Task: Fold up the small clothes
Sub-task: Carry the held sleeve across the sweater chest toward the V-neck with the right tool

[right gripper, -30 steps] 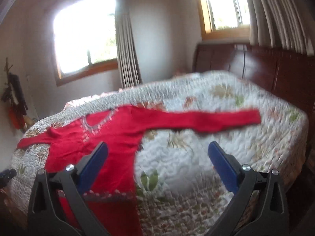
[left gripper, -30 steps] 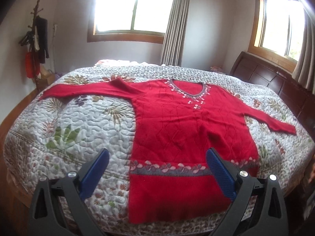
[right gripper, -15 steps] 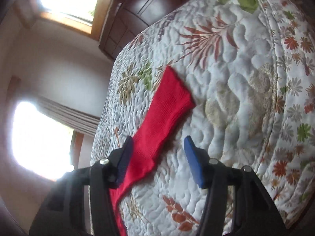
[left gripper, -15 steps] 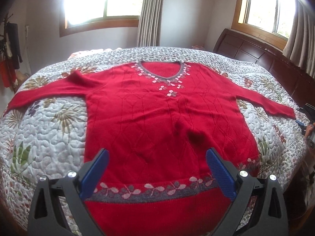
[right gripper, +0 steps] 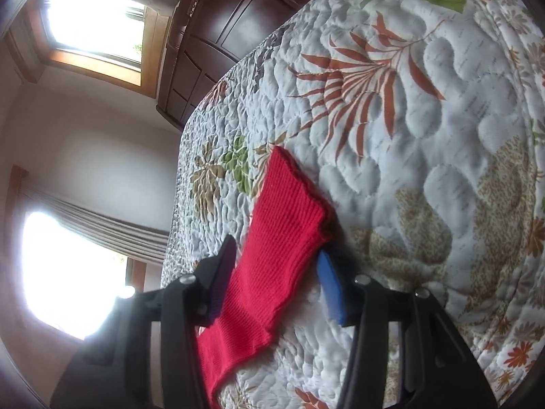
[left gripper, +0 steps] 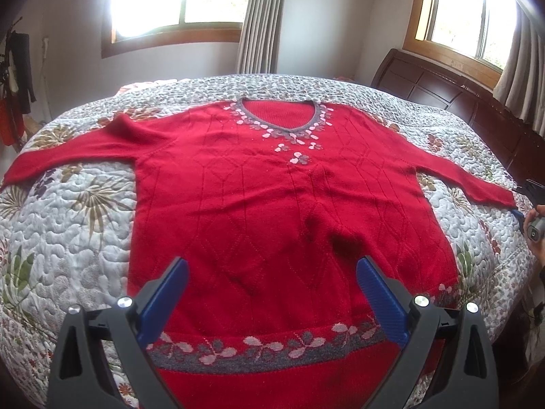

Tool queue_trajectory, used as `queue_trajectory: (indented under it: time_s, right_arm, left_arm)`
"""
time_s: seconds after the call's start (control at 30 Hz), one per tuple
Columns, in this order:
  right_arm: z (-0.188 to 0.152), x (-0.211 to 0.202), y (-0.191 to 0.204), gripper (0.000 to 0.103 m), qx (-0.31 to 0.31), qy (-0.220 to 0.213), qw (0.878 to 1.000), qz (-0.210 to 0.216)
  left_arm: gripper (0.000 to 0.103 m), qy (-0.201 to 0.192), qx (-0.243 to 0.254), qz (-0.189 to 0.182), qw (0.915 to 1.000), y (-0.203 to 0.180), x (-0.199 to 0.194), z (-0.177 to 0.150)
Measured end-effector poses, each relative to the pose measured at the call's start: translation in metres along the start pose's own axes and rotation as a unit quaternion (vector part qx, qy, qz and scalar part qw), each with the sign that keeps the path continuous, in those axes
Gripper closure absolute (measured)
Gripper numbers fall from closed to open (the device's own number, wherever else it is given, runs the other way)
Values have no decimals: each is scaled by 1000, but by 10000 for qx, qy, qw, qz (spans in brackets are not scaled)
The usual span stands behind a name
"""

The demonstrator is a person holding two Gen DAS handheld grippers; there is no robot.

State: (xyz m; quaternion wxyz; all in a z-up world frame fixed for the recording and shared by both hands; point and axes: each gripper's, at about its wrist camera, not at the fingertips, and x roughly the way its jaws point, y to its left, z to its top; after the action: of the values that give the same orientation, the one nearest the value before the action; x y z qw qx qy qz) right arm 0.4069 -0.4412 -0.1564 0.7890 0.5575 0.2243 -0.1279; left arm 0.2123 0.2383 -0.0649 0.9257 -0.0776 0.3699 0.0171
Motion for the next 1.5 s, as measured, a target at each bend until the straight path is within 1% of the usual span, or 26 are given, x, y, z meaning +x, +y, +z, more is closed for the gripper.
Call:
queue_trajectory:
  time_s: [0.03, 0.1, 0.13, 0.17, 0.27, 0.33, 0.43, 0.5, 0.57, 0.7, 0.8, 1.0, 1.07, 1.17, 1.27, 1.37, 1.43, 1.5]
  right_arm:
    - [1, 3, 1, 66, -18, -5, 10000, -25]
    - [1, 8, 0, 82, -85, 13, 9999, -113]
    - [1, 11, 1, 88, -154, 33, 9997, -159]
    - [0, 13, 1, 98, -230, 40, 9995, -199]
    - [-4, 11, 9, 99, -556, -2, 9981, -262]
    - [-6, 10, 24, 99, -873, -36, 9958, -266]
    - [-16, 5, 54, 99, -1409, -70, 9898, -221]
    - [-25, 1, 80, 99, -1828, -61, 9830, -164]
    - [-39, -1, 108, 99, -2302, -70, 9731, -107]
    - [-74, 4, 159, 99, -3048, 38, 9524, -16]
    - [-104, 7, 191, 99, -3468, 144, 9378, 103]
    - [-166, 15, 254, 99, -4228, 273, 9052, 333]
    - [-189, 19, 271, 99, -4421, 346, 8954, 413]
    - [-224, 26, 294, 99, -4641, 533, 8826, 530]
    - [-262, 32, 312, 99, -4861, 684, 8690, 627]
    - [-300, 43, 325, 99, -5062, 865, 8553, 690]
    - [-330, 51, 333, 99, -5275, 1034, 8406, 670]
    - [-362, 62, 336, 99, -5556, 1203, 8205, 599]
  left_arm:
    - [4, 10, -6, 10, 10000, 1, 0, -1]
    - [4, 25, -5, 37, 10000, 3, 1, -3]
    - [4, 34, -5, 57, 10000, 4, 2, -3]
    - [4, 58, -14, 72, 10000, 6, 3, -4]
    - [4, 214, -162, -3, 9996, 13, 7, -5]
    - [4, 280, -279, -32, 9992, 18, 9, -7]
    - [4, 397, -332, -2, 9987, 23, 13, -9]
    - [4, 553, -334, 30, 9979, 26, 18, -11]
    - [4, 645, -337, -46, 9973, 28, 20, -12]
    - [4, 587, -356, -151, 9975, 32, 17, -12]
    - [4, 615, -365, -133, 9973, 37, 17, -8]
    - [4, 784, -513, -460, 9945, 47, 18, 1]
    - [4, 720, -490, -454, 9952, 49, 17, 4]
    - [4, 666, -561, -481, 9950, 57, 17, 8]
    - [4, 694, -680, -677, 9930, 66, 21, 12]
    - [4, 631, -826, -843, 9910, 76, 22, 17]
    - [4, 556, -879, -908, 9904, 82, 21, 22]
    - [4, 517, -1002, -992, 9887, 90, 24, 29]
